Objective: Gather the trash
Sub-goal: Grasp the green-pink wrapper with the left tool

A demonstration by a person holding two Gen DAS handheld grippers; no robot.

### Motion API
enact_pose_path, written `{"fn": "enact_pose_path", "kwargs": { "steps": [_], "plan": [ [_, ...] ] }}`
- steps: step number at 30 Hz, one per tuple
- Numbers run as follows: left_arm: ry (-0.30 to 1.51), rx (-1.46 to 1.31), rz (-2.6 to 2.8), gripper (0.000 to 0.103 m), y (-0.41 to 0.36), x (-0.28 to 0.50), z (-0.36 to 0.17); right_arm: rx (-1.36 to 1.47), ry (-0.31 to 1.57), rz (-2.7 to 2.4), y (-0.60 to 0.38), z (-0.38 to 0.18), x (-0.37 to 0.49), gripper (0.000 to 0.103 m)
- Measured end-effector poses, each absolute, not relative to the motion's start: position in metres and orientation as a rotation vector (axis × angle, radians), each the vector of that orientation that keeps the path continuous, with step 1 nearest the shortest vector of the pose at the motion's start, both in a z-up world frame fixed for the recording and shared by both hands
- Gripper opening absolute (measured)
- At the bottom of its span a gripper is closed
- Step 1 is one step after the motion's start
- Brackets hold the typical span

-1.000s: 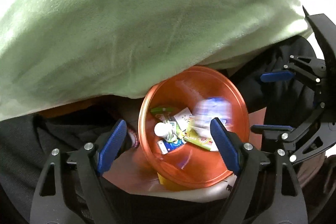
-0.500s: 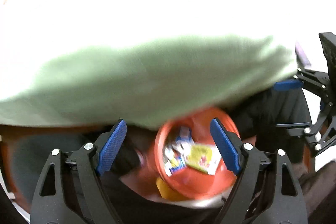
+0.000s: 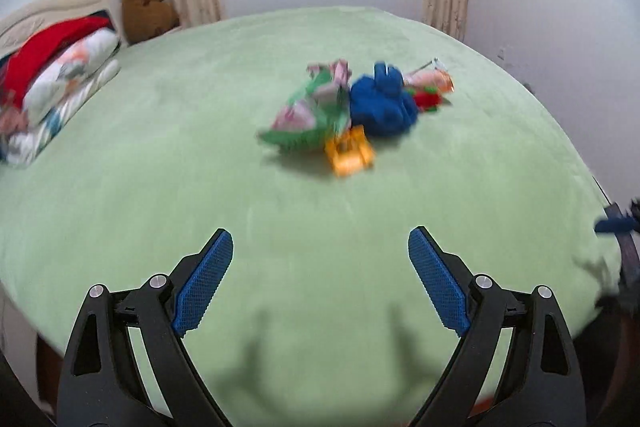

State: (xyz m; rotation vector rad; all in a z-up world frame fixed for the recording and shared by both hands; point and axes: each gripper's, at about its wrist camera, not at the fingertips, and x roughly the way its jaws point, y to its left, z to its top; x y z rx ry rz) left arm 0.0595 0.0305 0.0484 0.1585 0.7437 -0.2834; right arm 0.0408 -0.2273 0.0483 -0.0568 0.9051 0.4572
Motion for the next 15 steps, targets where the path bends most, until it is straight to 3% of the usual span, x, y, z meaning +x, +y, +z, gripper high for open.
{"fn": "enact_pose_path", "kwargs": {
  "steps": [15],
  "plan": [
    [0.95, 0.202, -0.48, 0.087, -0.006, 0.236, 0.037, 0.005, 0.925, 0.423, -0.238, 0.028, 0.078, 0.087]
  ]
}}
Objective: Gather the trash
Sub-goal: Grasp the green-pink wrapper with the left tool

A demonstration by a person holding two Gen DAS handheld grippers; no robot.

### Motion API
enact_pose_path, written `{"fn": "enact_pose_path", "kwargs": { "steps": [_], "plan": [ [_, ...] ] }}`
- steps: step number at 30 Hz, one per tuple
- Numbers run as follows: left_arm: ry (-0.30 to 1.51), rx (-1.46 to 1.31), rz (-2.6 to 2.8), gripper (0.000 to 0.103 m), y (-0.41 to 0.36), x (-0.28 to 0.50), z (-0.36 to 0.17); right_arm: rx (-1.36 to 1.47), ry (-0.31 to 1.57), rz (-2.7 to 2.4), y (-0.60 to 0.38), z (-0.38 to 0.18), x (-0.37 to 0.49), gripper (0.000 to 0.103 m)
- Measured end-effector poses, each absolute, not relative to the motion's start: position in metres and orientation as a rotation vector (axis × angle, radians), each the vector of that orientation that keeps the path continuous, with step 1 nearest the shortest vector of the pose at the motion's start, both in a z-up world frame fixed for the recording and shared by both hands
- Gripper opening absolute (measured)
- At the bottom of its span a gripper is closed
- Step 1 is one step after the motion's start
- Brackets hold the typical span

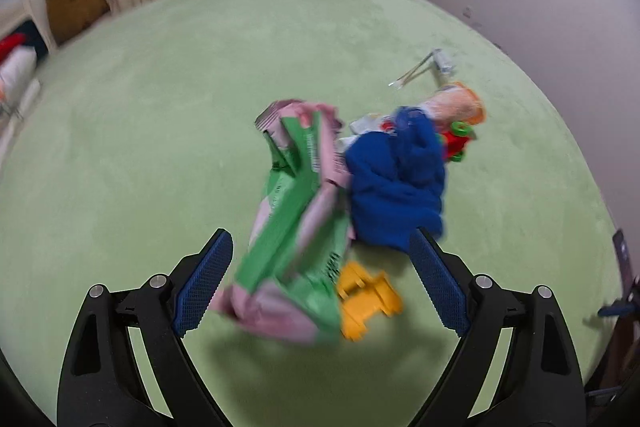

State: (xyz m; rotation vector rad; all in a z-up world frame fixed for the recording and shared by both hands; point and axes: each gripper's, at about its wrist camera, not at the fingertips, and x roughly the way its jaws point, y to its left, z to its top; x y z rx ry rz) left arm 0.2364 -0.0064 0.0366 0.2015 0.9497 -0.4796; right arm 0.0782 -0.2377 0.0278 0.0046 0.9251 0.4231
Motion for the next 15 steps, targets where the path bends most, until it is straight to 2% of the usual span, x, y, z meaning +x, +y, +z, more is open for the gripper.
{"fn": "enact_pose_path", "kwargs": {
  "steps": [2, 4, 5, 6, 9, 15],
  "plan": [
    [0.986, 0.194, -0.464, 0.086, -0.003, 0.252, 0.026, 0.025, 0.933, 0.416, -0.242, 0.023, 0.081, 0.087],
    [0.998, 0.191, -0.441, 0.064, 0.001, 0.262, 0.016, 0.042, 0.947, 0.403, -0.246, 0.018, 0.085, 0.087],
    [1.012, 0.161, -0.458, 0.045, 0.004, 0.266, 0.014, 0.048, 0.951, 0.398, -0.248, 0.017, 0.085, 0.087],
    [1.03, 0.093, -0.498, 0.03, 0.006, 0.27, 0.011, 0.055, 0.952, 0.397, -0.25, 0.016, 0.086, 0.087],
    [0.998, 0.056, -0.458, 0.009, 0.007, 0.266, 0.014, 0.062, 0.951, 0.388, -0.253, 0.016, 0.086, 0.087],
    [0.878, 0.001, -0.376, 0.007, 0.025, 0.233, 0.059, 0.054, 0.928, 0.388, -0.257, 0.024, 0.091, 0.087]
  ]
}}
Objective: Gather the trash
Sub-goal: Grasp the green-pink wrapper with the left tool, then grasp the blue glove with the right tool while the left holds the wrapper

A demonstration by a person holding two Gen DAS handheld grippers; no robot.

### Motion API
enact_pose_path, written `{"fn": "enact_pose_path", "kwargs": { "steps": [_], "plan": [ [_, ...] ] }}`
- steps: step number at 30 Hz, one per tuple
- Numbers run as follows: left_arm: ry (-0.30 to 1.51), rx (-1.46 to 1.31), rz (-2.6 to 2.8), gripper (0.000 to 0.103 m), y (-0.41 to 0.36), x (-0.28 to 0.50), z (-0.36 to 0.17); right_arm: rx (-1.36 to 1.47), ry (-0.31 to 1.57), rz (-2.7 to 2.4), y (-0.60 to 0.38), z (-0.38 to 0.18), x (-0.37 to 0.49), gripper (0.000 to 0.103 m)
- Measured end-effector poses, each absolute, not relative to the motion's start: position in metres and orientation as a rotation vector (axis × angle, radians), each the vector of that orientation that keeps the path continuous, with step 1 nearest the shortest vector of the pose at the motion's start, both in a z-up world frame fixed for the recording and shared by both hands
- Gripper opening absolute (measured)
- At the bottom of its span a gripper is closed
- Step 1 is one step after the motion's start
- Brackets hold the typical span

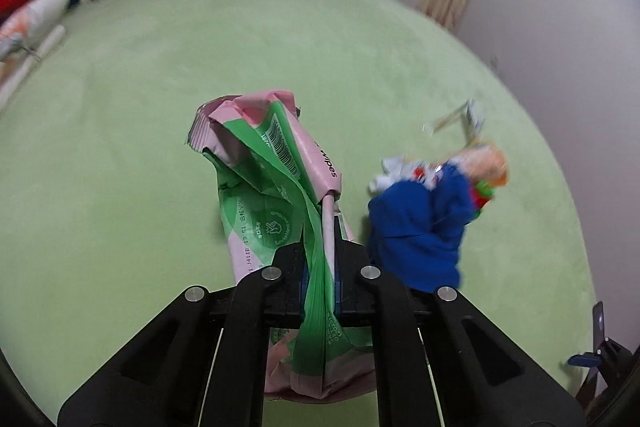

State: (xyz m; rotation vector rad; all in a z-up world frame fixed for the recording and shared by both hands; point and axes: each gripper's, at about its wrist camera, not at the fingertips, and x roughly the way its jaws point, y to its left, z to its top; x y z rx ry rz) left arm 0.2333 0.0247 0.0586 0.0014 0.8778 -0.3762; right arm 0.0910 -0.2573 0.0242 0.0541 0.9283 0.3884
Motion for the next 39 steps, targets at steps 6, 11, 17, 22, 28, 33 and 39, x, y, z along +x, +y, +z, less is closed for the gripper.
{"fn": "enact_pose_path", "kwargs": {
  "steps": [6, 11, 17, 22, 28, 33, 39],
  "plan": [
    [0.727, 0.121, -0.279, 0.007, 0.025, 0.155, 0.108, 0.038, 0.899, 0.379, -0.253, 0.038, 0.111, 0.087],
    [0.662, 0.115, -0.259, 0.007, 0.017, 0.09, 0.118, 0.018, 0.882, 0.379, -0.244, 0.051, 0.139, 0.087],
    [0.625, 0.058, -0.211, 0.007, 0.016, 0.04, 0.111, -0.01, 0.863, 0.358, -0.225, 0.061, 0.191, 0.087],
    [0.653, 0.012, -0.205, 0.007, 0.024, 0.025, 0.098, 0.028, 0.857, 0.314, -0.2, 0.061, 0.252, 0.088],
    [0.68, 0.02, -0.181, 0.007, 0.033, 0.017, 0.083, 0.092, 0.891, 0.234, -0.162, 0.042, 0.312, 0.088],
    [0.701, 0.022, -0.184, 0.007, 0.042, 0.016, 0.07, 0.106, 0.995, 0.095, -0.145, 0.004, 0.351, 0.074],
    [0.717, 0.008, -0.208, 0.007, 0.047, 0.015, 0.061, 0.108, 0.962, 0.049, -0.162, 0.006, 0.34, 0.042]
  ]
}}
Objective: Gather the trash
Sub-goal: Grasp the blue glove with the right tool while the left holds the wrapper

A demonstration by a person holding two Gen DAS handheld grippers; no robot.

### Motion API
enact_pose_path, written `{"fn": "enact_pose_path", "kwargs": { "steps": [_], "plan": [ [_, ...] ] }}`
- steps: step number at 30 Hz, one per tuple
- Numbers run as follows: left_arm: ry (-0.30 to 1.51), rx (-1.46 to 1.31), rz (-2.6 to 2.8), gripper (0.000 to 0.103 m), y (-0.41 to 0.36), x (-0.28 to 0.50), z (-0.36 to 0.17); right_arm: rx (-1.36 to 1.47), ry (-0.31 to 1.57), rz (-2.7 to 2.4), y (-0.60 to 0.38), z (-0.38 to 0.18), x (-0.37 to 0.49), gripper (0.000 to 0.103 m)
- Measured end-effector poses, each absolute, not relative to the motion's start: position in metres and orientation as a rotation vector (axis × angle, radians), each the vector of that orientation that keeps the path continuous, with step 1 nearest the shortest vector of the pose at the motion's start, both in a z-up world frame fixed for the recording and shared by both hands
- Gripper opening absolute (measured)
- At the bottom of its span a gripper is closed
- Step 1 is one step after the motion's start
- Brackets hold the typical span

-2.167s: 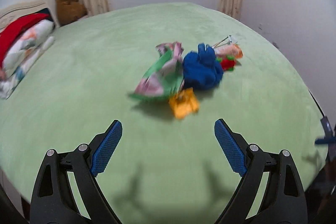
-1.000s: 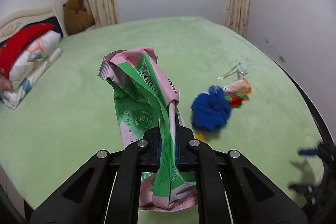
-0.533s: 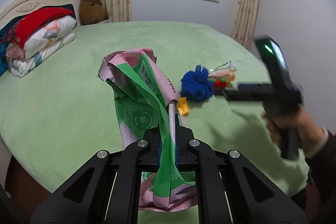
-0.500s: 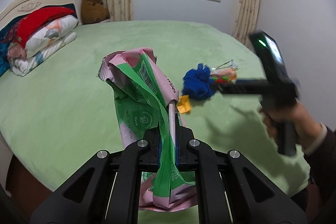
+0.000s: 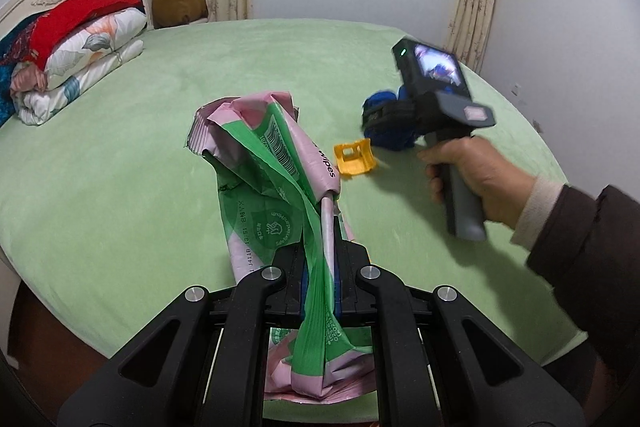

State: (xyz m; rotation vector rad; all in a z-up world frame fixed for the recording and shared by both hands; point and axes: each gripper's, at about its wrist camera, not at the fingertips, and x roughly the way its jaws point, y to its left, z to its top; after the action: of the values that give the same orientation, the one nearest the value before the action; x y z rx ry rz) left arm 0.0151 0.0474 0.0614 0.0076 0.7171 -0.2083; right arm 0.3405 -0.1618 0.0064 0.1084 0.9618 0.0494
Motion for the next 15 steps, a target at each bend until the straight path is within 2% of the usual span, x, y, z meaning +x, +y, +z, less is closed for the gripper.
{"fn": "enact_pose_path", "kwargs": {
  "steps": [8, 15],
  "plan": [
    [0.711, 0.003, -0.226, 0.007, 0.049, -0.001, 0.056, 0.147, 0.869, 0.204, -0.181, 0.062, 0.264, 0.042],
    [0.692, 0.004, -0.272, 0.007, 0.044, -0.037, 0.058, 0.047, 0.853, 0.269, -0.188, 0.076, 0.172, 0.043]
  ]
}}
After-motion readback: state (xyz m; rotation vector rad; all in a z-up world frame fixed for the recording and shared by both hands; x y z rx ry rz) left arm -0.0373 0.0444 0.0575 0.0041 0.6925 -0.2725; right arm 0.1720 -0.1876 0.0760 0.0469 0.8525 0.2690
